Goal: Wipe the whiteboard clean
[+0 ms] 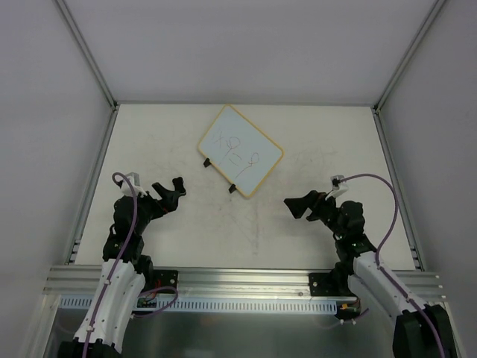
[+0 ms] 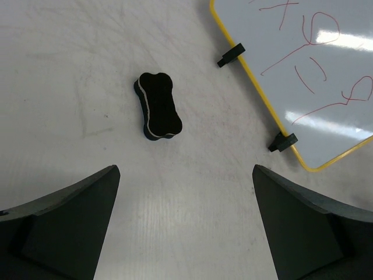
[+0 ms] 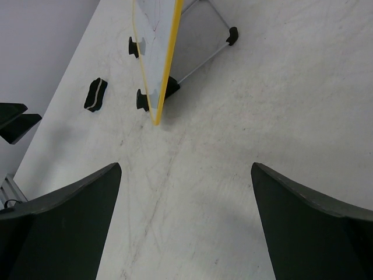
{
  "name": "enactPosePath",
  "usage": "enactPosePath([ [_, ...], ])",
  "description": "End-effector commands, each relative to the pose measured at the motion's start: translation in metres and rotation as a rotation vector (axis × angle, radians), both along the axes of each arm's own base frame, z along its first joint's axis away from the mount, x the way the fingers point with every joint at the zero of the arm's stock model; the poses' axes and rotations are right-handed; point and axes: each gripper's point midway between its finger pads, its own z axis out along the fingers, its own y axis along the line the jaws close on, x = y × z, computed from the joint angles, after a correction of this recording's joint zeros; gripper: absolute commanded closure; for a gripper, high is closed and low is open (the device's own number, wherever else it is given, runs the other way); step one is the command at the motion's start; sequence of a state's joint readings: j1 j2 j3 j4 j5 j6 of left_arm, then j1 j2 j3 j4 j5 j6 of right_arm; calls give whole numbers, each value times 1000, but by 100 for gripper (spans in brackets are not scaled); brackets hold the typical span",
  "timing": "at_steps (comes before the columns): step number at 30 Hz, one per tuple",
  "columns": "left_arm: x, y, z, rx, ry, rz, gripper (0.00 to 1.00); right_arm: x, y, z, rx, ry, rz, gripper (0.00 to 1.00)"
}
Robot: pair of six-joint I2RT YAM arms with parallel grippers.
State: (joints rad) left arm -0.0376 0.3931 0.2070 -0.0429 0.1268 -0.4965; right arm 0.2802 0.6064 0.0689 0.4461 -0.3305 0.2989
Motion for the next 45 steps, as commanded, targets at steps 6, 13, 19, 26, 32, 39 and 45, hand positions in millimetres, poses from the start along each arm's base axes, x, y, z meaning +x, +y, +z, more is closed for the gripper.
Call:
enactPosePath([
  [6, 8, 3, 20, -2, -34, 15, 1, 31, 34, 73, 99, -258, 149, 4],
  [13, 8, 3, 20, 6, -43, 15, 1, 63, 55, 64, 207, -249, 203, 10],
  [19, 8, 3, 21, 7, -40, 13, 1, 98, 72, 71, 241, -272, 235, 13],
  [26, 8, 3, 21, 9, -42, 11, 1, 124, 85, 80, 245, -302, 247, 17],
  [32, 9, 8, 20, 21, -38, 36, 1, 136, 93, 83, 258, -304, 266, 30],
  [39, 11, 11, 11, 18, 13, 60, 1, 139, 95, 79, 265, -289, 277, 39],
  [45, 15, 13, 3, -1, 65, 88, 1, 139, 97, 69, 261, -265, 288, 44],
])
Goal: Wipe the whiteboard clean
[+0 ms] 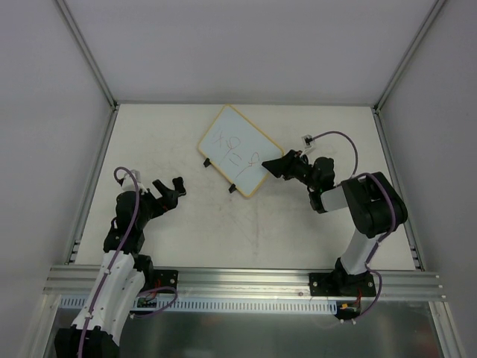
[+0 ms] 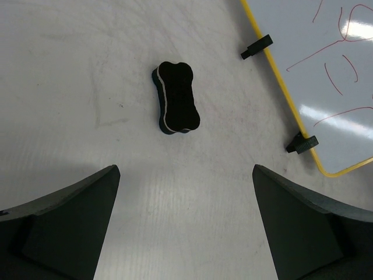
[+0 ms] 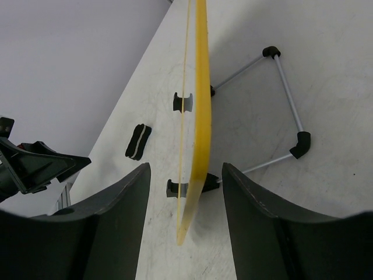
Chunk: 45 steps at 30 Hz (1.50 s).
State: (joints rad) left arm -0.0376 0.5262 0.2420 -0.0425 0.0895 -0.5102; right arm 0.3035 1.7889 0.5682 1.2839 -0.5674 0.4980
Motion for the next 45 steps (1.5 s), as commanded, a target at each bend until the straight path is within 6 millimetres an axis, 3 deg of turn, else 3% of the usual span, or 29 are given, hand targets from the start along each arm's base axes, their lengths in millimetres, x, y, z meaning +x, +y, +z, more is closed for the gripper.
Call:
enactPosePath([
  [1, 11, 8, 20, -1, -37, 53, 1, 4, 8, 55, 67, -265, 34, 45],
  [6, 16, 10, 19, -5, -6, 69, 1, 6, 9, 46, 60, -250, 47, 65],
  [11, 23, 11, 23, -4, 15, 83, 1, 6, 11, 47, 64, -249, 56, 66],
  [16, 30, 13, 15, -8, 72, 106, 1, 6, 10, 48, 66, -248, 53, 78],
  [21, 39, 12, 1, -19, 164, 117, 1, 5, 10, 52, 69, -254, 55, 81],
  [27, 54, 11, -14, -11, 264, 116, 1, 5, 11, 52, 72, -253, 55, 97],
  [32, 65, 5, -20, 5, 344, 95, 1, 6, 11, 54, 78, -250, 64, 100],
  [41, 83, 6, -32, 187, 461, 76, 1, 6, 11, 55, 84, -246, 64, 100],
  [42, 83, 5, -41, 201, 498, 54, 4, 6, 11, 55, 84, -248, 64, 100],
  [45, 88, -3, -42, 212, 518, 23, 9, 6, 11, 55, 84, -248, 66, 100],
])
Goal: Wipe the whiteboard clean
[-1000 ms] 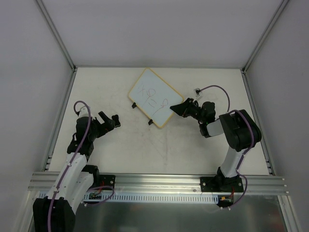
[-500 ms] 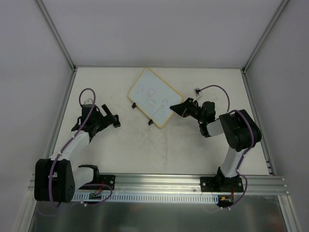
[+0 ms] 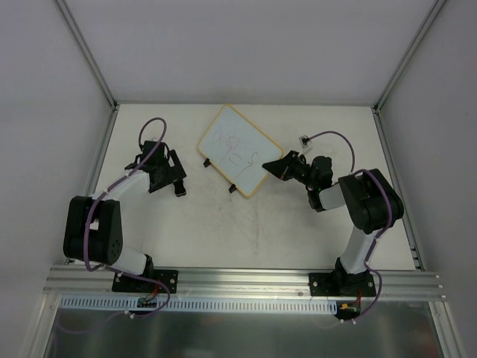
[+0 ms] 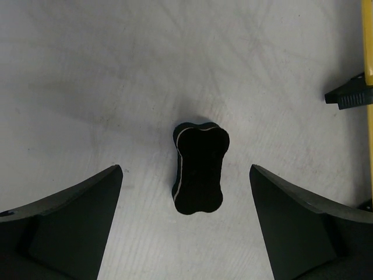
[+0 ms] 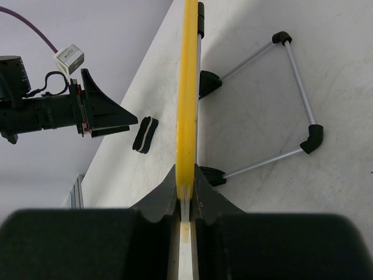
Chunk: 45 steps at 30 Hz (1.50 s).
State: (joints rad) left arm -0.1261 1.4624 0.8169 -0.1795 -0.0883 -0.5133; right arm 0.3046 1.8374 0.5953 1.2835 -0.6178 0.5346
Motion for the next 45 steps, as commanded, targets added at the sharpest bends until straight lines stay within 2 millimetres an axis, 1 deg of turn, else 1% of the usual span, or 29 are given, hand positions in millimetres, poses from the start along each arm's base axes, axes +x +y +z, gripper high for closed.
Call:
enactPosePath([
  [1, 2, -5, 1, 54, 44, -54, 12, 9, 3, 65, 73, -298, 12, 100],
  [3, 1, -6, -3, 80, 57, -57, 14, 8, 3, 64, 72, -295, 12, 100],
  [4, 2, -8, -3, 89, 57, -60, 17, 8, 3, 64, 72, -298, 12, 100],
  [5, 2, -11, -3, 95, 57, -68, 22, 9, 3, 65, 73, -301, 12, 100],
  [9, 1, -22, -11, 94, 85, -100, 24, 8, 3, 64, 72, -296, 12, 100],
  [12, 0, -25, -16, 121, 101, -105, 26, 9, 2, 64, 73, -295, 12, 100],
  [16, -1, -21, -21, 142, 116, -97, 31, 8, 2, 63, 72, -292, 12, 100],
  [20, 1, -19, -22, 154, 124, -89, 33, 9, 1, 64, 73, -294, 11, 100],
  [22, 2, -19, -22, 153, 122, -84, 38, 9, 2, 64, 73, -294, 11, 100],
  [29, 2, -21, -24, 147, 130, -89, 42, 9, 1, 65, 75, -293, 11, 100],
  [32, 3, -21, -23, 147, 126, -87, 49, 9, 0, 63, 74, -288, 11, 100],
  [33, 3, -22, -23, 145, 126, -90, 54, 9, 0, 65, 76, -292, 11, 100],
  [34, 3, -22, -25, 147, 132, -93, 56, 10, 0, 65, 76, -291, 10, 100],
  [39, 3, -23, -26, 140, 138, -93, 56, 9, 0, 65, 77, -290, 11, 100],
  [40, 3, -23, -27, 141, 139, -89, 67, 9, 0, 65, 78, -291, 11, 100],
  [43, 3, -23, -26, 139, 138, -94, 75, 9, -1, 65, 77, -290, 8, 100],
  [44, 3, -24, -26, 138, 138, -96, 85, 10, -1, 65, 76, -289, 7, 100],
  [45, 3, -24, -25, 135, 136, -98, 87, 9, -1, 64, 77, -288, 8, 100],
])
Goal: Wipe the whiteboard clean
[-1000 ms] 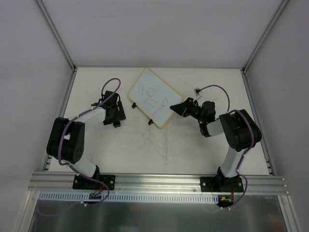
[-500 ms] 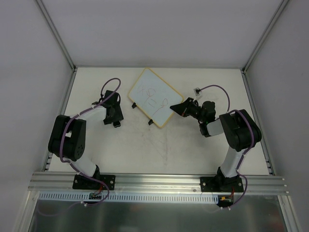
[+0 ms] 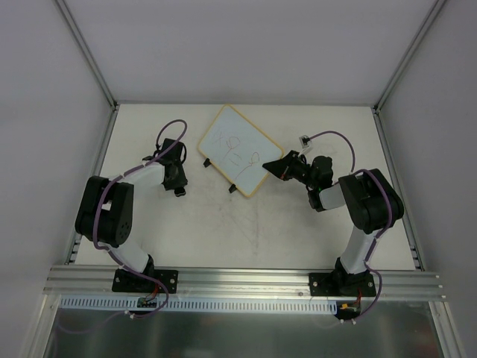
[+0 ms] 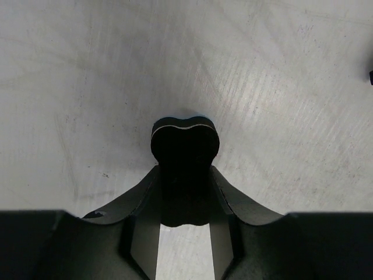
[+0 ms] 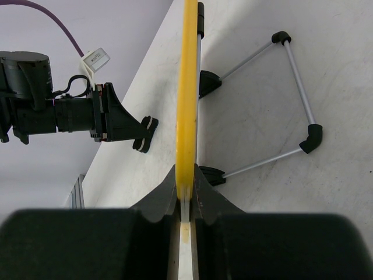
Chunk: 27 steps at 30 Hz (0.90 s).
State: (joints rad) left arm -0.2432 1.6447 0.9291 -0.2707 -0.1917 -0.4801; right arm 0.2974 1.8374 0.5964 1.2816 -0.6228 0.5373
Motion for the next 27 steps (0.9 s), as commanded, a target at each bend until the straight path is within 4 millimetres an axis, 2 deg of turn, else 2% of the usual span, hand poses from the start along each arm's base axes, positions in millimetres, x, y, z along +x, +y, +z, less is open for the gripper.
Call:
enactPosePath([
  [1, 5, -3, 9, -2, -14, -5, 87, 9, 1, 64, 74, -292, 9, 100],
  [3, 7, -4, 13, -6, -28, -6, 93, 8, 1, 64, 74, -292, 13, 100],
  [6, 18, -12, 30, -40, -79, -35, 100, 8, 1, 65, 75, -293, 12, 100],
  [14, 64, -39, 102, -123, -280, -159, 100, 8, 3, 65, 79, -289, 21, 100],
  [18, 82, -50, 130, -155, -364, -212, 100, 7, 3, 65, 79, -290, 24, 100],
  [19, 86, -51, 131, -153, -368, -226, 100, 8, 3, 66, 79, -292, 26, 100],
  [20, 95, -53, 141, -153, -395, -241, 100, 7, 3, 65, 79, -290, 28, 100],
  [22, 102, -70, 143, -197, -404, -329, 100, 7, 3, 66, 80, -292, 29, 100],
  [23, 110, -76, 152, -210, -428, -358, 100, 6, 3, 66, 79, -292, 31, 100],
  [27, 123, -93, 154, -245, -461, -450, 100, 7, 4, 67, 78, -297, 32, 100],
])
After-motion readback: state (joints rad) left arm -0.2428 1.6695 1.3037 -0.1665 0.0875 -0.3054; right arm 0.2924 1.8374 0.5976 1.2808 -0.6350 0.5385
